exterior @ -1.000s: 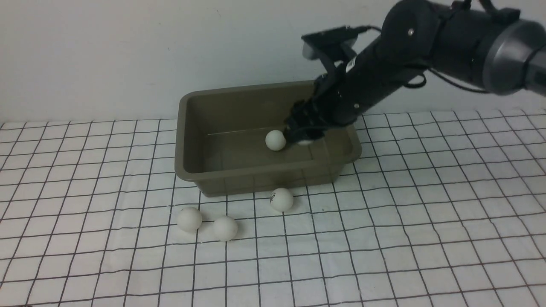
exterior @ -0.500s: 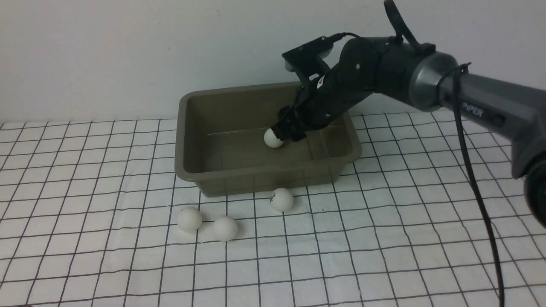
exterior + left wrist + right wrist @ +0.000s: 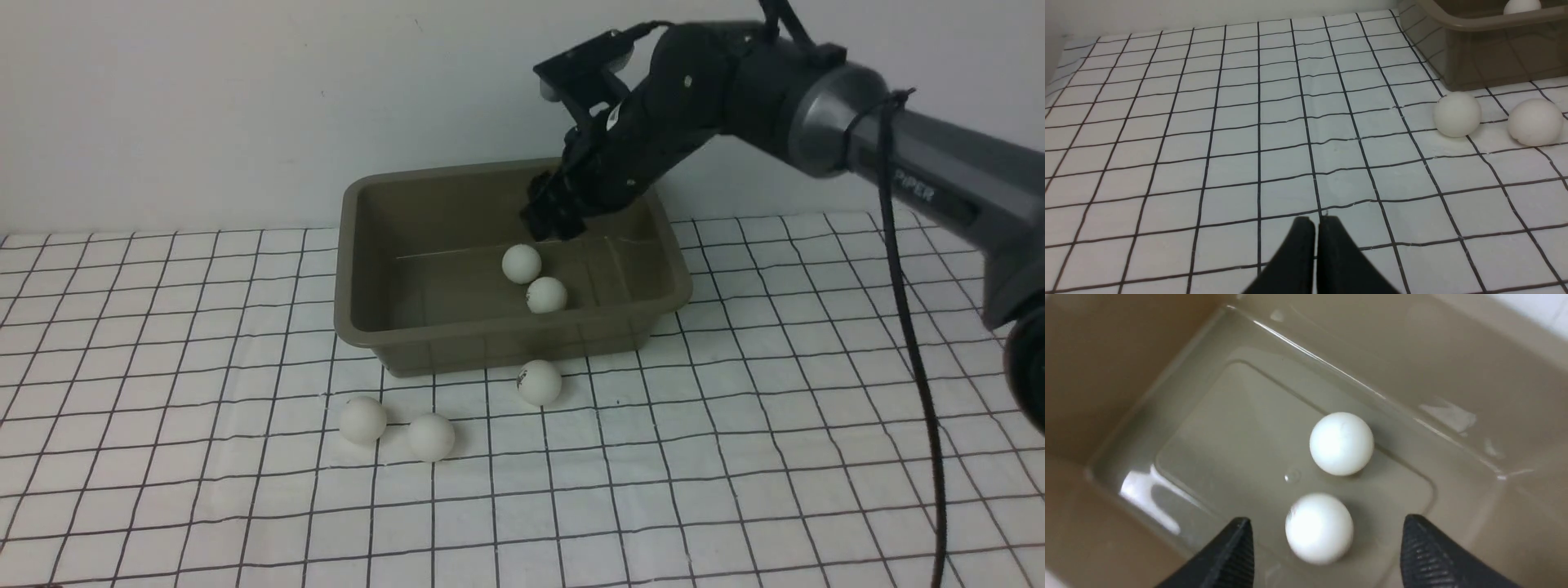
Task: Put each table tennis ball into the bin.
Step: Use the right arm to clamp the table tennis ball closest to it
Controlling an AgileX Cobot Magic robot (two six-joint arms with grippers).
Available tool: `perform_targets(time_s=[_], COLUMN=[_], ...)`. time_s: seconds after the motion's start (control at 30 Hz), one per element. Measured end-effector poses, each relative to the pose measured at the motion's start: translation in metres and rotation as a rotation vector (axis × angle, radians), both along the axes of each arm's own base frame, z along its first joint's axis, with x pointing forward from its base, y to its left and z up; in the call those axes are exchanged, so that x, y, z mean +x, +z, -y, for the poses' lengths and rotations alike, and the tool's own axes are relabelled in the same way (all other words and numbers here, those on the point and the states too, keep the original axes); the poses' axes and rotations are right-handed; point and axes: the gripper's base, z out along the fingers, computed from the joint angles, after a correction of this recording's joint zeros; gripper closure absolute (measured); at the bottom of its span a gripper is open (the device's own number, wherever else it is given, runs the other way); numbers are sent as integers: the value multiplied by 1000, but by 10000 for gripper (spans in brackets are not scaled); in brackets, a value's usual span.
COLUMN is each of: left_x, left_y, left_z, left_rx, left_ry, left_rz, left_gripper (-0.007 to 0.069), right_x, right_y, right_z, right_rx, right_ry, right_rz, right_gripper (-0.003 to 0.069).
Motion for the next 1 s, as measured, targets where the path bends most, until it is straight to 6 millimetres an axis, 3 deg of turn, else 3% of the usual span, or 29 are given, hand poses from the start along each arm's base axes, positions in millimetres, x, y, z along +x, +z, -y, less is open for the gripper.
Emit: perform_targets(time_s=[0.1, 0.13, 0.2, 0.67, 0.7, 0.73, 0.8, 0.87, 0.93, 1.0], left_x=[0, 0, 0, 0, 0, 0, 0, 0, 0, 0], left_y=[0, 0, 0, 0, 0, 0, 0, 0, 0, 0], left_z=[0, 0, 0, 0, 0, 0, 0, 0, 0, 0], left_rx=[0, 0, 0, 0, 0, 0, 0, 0, 0, 0], left_ry=[0, 0, 0, 0, 0, 0, 0, 0, 0, 0], left_rz=[0, 0, 0, 0, 0, 0, 0, 0, 0, 0], left_gripper=[629, 629, 629, 629, 629, 629, 629, 629, 629, 629], right_x=[-9, -10, -19, -77, -77, -89, -94, -113, -120, -148], right_y=[46, 48, 73, 164, 164, 183, 191, 216, 224, 250], right_z=[8, 8, 14, 36, 36, 41, 44, 55, 58, 75], right_rx=[-56, -55, -71, 43, 43, 64, 73, 95, 101, 112], right_ry=[18, 18, 20, 51, 51, 53, 53, 51, 50, 40], right_rz=[11, 13, 18, 78, 78, 116, 135, 193, 213, 276], right_gripper=[256, 256, 296, 523, 523, 575, 597, 651, 659, 669])
